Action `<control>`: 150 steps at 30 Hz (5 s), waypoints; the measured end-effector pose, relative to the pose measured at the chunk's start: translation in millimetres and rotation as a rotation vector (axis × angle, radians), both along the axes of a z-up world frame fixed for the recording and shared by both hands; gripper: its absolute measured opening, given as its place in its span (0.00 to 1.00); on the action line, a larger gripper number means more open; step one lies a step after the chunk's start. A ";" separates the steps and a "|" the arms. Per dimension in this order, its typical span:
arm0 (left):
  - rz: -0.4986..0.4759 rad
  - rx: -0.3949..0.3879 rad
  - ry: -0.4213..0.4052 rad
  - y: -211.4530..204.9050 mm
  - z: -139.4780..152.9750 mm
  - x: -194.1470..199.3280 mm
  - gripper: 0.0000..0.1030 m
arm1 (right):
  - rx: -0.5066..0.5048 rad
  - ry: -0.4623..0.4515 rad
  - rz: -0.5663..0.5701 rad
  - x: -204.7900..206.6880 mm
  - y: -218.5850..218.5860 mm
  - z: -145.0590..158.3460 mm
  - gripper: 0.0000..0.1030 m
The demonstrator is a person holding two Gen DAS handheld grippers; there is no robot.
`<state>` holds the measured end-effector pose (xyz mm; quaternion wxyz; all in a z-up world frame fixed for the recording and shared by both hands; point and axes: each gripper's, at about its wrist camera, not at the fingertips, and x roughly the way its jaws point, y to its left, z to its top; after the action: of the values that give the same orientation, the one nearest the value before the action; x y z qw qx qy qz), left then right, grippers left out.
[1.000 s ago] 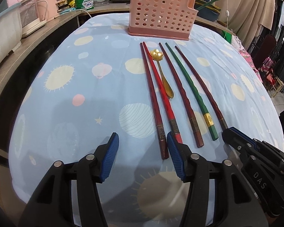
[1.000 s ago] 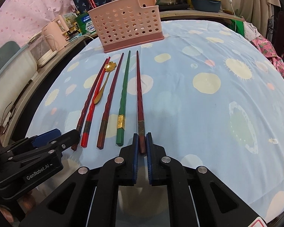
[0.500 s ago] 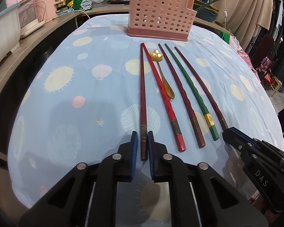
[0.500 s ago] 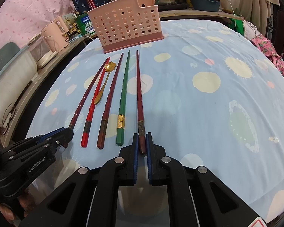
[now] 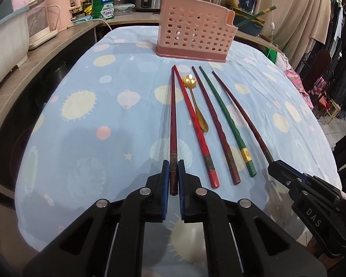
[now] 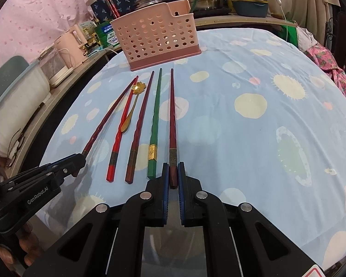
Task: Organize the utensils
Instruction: 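Grasp another dark red chopstick with the left gripper, then lift both held dark red chopsticks toward the pink holder, then lower both dark red chopsticks upright into the pink holder, then open both grippers to release the chopsticks in the holder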
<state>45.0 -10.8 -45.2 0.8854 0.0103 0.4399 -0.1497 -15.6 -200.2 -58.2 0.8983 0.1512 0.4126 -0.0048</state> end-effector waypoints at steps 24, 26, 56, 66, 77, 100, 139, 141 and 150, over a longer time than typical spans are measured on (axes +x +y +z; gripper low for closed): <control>0.059 -0.127 -0.221 22.9 112.2 0.0 0.07 | 0.049 -0.255 -0.046 -15.8 -25.2 105.2 0.07; 0.064 -0.133 -0.239 23.9 120.1 2.0 0.07 | 0.054 -0.269 -0.051 -16.4 -27.8 111.7 0.07; 0.052 -0.210 -0.475 1.7 225.6 48.6 0.07 | 0.148 -0.512 -0.169 13.8 -93.0 200.4 0.07; 0.039 -0.225 -0.618 -17.5 271.4 75.0 0.07 | 0.149 -0.588 -0.185 54.5 -102.1 226.4 0.07; 0.084 -0.241 -0.690 -22.2 294.2 123.2 0.07 | 0.161 -0.653 -0.203 105.5 -112.5 249.7 0.07; 0.126 -0.211 -0.631 -39.1 251.0 212.7 0.07 | 0.179 -0.564 -0.206 202.3 -116.4 214.3 0.07; 0.111 -0.138 -0.525 -43.5 210.8 203.9 0.37 | 0.096 -0.459 -0.125 205.1 -80.6 189.9 0.19; 0.106 -0.133 -0.515 -42.6 208.2 198.8 0.37 | 0.088 -0.452 -0.113 199.6 -76.7 189.7 0.19; 0.091 -0.114 -0.471 -33.3 191.4 165.8 0.37 | 0.045 -0.411 -0.072 168.3 -58.2 180.0 0.19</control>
<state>210.8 -44.2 146.2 0.9685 -0.0249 0.2122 -0.1280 152.7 -258.4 121.7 0.9592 0.1837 0.2150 0.0036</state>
